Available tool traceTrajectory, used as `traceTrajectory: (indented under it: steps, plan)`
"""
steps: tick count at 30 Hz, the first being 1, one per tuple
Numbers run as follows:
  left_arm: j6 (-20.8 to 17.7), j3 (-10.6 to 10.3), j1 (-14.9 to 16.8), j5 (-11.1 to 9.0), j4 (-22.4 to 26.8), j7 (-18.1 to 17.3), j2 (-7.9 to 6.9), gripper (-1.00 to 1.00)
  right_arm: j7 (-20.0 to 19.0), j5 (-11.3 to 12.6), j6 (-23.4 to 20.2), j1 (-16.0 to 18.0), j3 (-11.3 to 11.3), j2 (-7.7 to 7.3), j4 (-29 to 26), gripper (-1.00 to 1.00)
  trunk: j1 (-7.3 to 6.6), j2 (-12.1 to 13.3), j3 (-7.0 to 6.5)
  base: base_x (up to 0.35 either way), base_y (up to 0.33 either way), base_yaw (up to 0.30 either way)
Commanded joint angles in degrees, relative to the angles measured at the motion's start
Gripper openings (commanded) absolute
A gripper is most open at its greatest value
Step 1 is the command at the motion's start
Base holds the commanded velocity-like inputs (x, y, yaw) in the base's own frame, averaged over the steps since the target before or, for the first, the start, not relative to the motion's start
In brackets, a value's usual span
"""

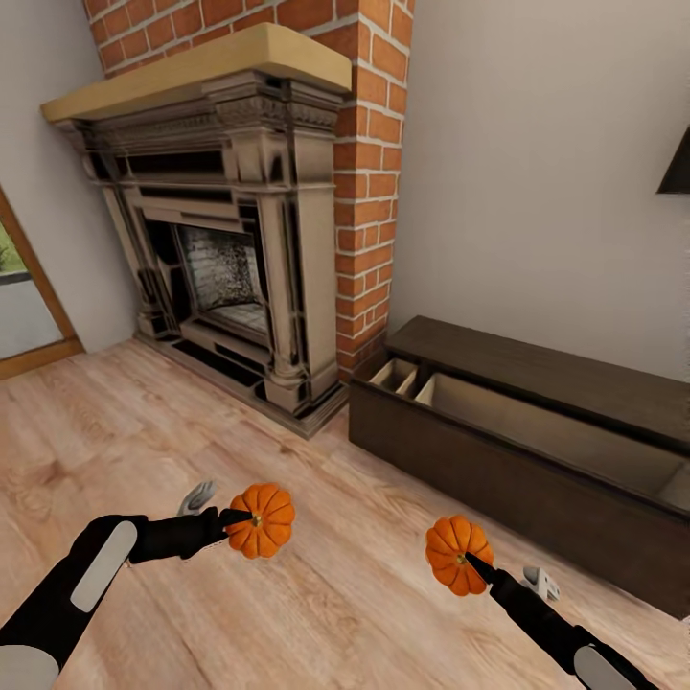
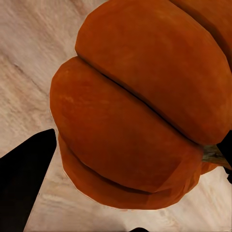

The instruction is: Place each of the two pumpkins and all three candles from the living room inside a cabinet in the living room (use any cabinet), then make sure every cabinet is closed, and position the cauldron so it is next to a table in the living room.

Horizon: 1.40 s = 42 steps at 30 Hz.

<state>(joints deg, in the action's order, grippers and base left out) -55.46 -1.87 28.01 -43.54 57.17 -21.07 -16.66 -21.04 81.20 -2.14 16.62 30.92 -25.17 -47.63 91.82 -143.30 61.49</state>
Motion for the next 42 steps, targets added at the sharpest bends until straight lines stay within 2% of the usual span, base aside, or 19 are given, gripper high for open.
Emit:
traceTrajectory:
  steps: [1, 14, 28, 34, 42]
  plan:
    - [-0.2, 0.0, 0.0, -0.4, 0.0, -0.3, -0.04, -1.0, -0.1, 0.6, -0.1, 0.1, 0.2, -0.06, 0.0, -1.0, 0.01, 0.0, 0.05, 0.283, 0.146, -0.266]
    - [-0.2, 0.0, 0.0, -0.5, 0.0, -0.3, -0.11, -1.0, -0.1, 0.6, -0.1, 0.1, 0.2, -0.06, 0.0, -1.0, 0.01, 0.0, 0.05, 0.25, 0.175, -0.266]
    - [-0.4, 0.2, 0.0, -0.7, 0.0, -0.5, -0.3, -1.0, -0.1, 0.7, -0.1, 0.1, 0.2, -0.14, 0.1, -1.0, 0.01, 0.0, 0.05, 0.018, 0.017, -0.266]
    - [-0.4, 0.2, 0.0, -0.7, 0.0, -0.6, -0.27, -1.0, -0.1, 0.7, -0.1, 0.1, 0.2, -0.14, 0.1, -1.0, -0.14, 0.1, -1.28, 0.0, 0.0, -0.266]
    - [-0.5, 0.3, 0.0, -0.6, 0.0, -0.5, -0.24, -1.0, -0.1, 0.7, 0.2, 0.1, 0.2, -0.27, 0.1, -1.0, -1.87, 3.2, -2.72, 0.0, 0.0, -0.087]
